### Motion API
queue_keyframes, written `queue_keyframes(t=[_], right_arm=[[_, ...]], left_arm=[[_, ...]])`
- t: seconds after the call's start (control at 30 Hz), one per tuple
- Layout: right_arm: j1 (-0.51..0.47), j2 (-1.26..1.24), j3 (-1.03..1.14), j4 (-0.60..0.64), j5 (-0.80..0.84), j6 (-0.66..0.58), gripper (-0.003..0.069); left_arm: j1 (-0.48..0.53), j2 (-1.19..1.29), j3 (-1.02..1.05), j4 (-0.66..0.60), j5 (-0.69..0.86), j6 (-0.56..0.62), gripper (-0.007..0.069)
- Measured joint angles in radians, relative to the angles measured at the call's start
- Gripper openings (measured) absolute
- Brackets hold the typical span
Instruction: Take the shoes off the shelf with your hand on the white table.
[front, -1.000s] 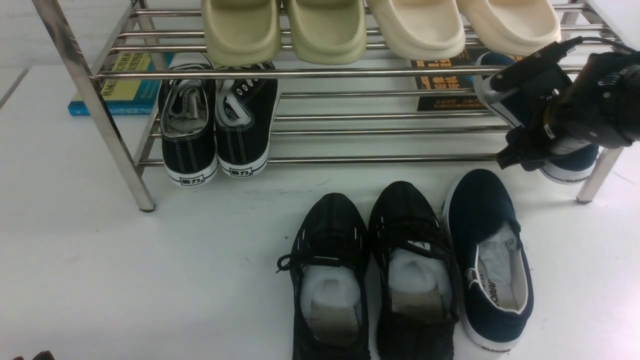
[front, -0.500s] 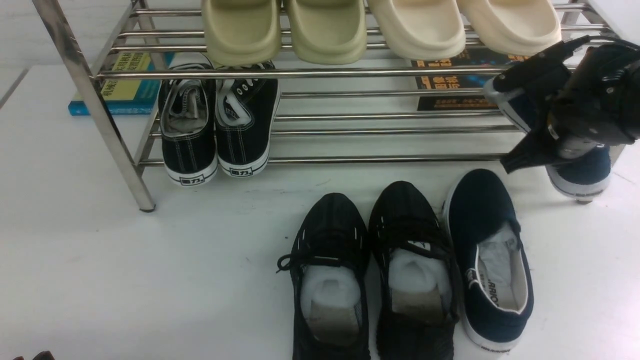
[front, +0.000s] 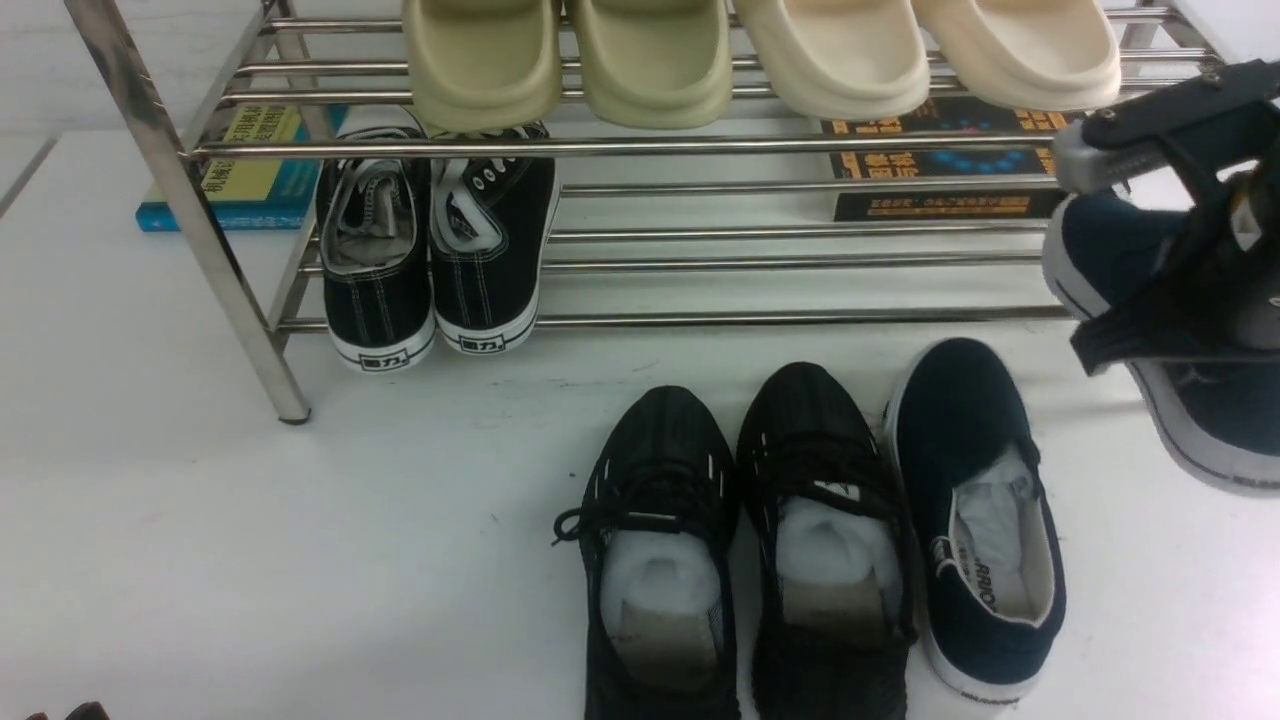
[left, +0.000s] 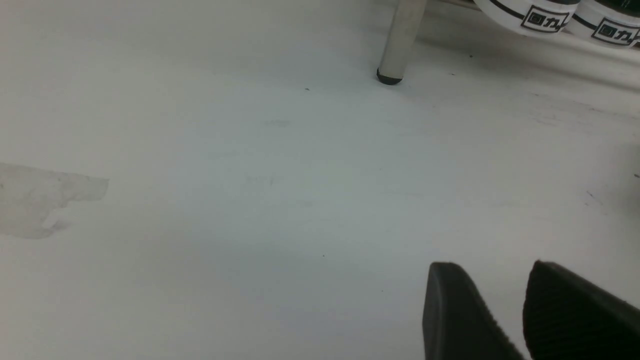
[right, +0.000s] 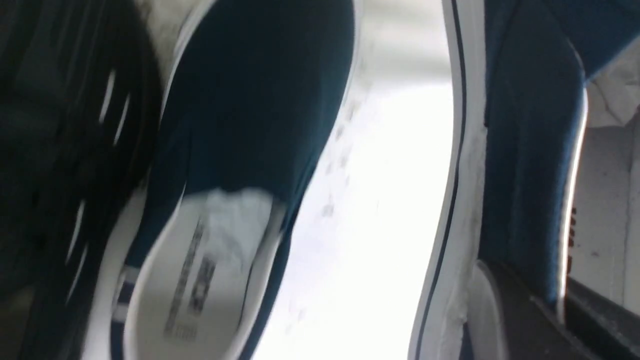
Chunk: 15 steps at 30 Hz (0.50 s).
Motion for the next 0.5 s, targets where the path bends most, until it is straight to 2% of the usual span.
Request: queue_keyframes(t=[0.17,0.27,0.47,0.5], right_arm=[[0.000,-0.072,0.012,0.083,0.095,-0.018,0.0025],[0.000,-0.117,0.050,0.101,0.098,0.000,0.0025],[0.000,-0.189,0.234,0.111,-0.015,0.067,0.0025],[0.000,-0.192,0.286,0.108,-0.083,0.090,0.0025]], left_arm=[[0.000,0.000,0.000,0.000,0.000,0.000,0.0243],[0.000,0.000,0.000,0.000,0.000,0.000,0.0243],[0.000,0.000,0.000,0.000,0.000,0.000,0.0243],[0.000,0.000,0.000,0.000,0.000,0.000,0.0243]])
